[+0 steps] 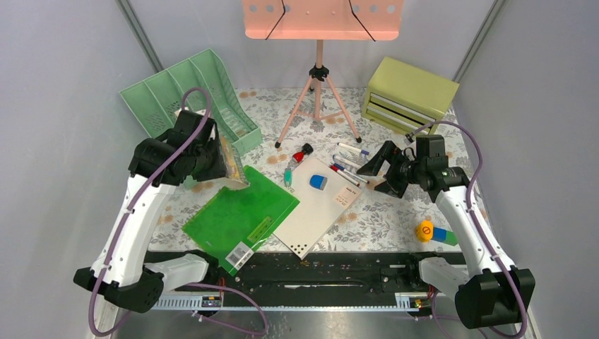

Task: Organize the desk
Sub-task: Place the book in the storage box.

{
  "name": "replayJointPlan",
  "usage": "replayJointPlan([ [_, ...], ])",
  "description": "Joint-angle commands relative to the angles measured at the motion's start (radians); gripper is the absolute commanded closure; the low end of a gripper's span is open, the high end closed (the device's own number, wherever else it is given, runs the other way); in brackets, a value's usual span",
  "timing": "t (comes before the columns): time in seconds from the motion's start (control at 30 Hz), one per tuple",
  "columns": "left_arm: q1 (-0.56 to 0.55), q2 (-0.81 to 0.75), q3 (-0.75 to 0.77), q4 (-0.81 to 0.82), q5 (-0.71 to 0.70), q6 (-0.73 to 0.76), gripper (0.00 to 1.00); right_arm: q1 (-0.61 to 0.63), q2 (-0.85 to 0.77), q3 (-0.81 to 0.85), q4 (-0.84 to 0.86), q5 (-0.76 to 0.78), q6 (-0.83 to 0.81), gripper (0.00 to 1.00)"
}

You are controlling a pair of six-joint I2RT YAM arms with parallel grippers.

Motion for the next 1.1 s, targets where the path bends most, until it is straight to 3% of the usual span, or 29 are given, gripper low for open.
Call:
replayJointPlan([
  [0.0, 0.009, 0.009, 0.059, -0.047, -0.133, 0.007, 1.0, 0.003, 0.016, -0.013, -0.043, 0.035, -0.067, 0.0],
  [0.53, 0.068, -0.083, -0.133, 0.038, -0.14, -0.044, 1.0, 0.004, -0.002, -0.087, -0.026, 0.012, -0.076, 0.0],
  [1.07, 0.22, -0.083, -0.117, -0.003, -0.159, -0.028, 1.0, 0.004, -0.004, -0.127, -0.008, -0.035, -0.089, 0.01],
])
